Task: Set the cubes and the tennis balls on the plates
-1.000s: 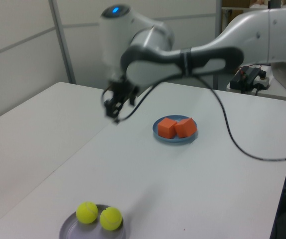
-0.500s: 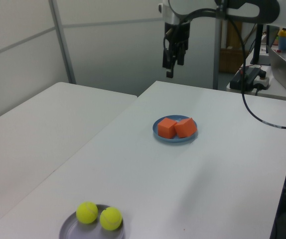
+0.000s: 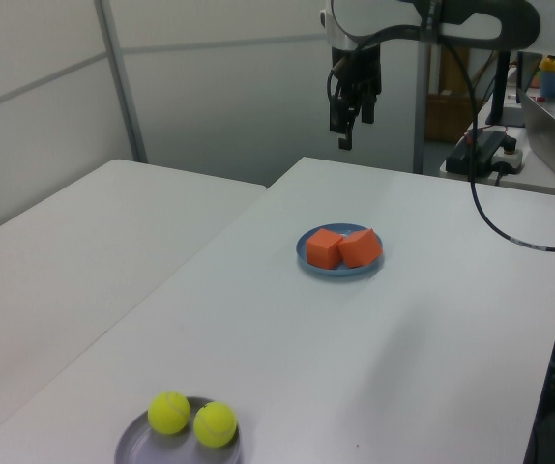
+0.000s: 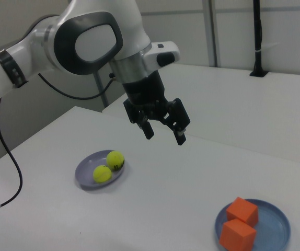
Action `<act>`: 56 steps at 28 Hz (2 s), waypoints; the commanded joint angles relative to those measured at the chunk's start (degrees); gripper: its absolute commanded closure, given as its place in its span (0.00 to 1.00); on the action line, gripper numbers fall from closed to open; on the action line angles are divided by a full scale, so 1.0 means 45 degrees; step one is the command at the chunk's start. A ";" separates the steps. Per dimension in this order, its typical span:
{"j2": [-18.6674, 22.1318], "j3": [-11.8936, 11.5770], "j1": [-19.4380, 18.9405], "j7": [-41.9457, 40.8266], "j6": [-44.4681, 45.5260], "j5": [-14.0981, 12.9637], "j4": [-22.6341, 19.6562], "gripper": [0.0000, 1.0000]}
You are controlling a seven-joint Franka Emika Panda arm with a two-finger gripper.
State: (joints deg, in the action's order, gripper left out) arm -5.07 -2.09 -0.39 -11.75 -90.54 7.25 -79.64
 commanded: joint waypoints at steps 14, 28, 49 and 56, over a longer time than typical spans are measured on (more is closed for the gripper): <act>0.0737 -0.0454 0.0828 0.1791 0.0492 -0.0029 -0.0174 0.00; 0.0815 -0.0454 0.2196 0.2318 0.0531 -0.0087 -0.0174 0.00; 0.0835 -0.0454 0.2430 0.2396 0.0668 -0.0185 -0.0252 0.00; 0.0717 -0.0298 0.2391 0.2377 0.0667 -0.0204 -0.0272 0.00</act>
State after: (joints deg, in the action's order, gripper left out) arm -2.17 -4.19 10.40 -1.68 -88.10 7.09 -80.01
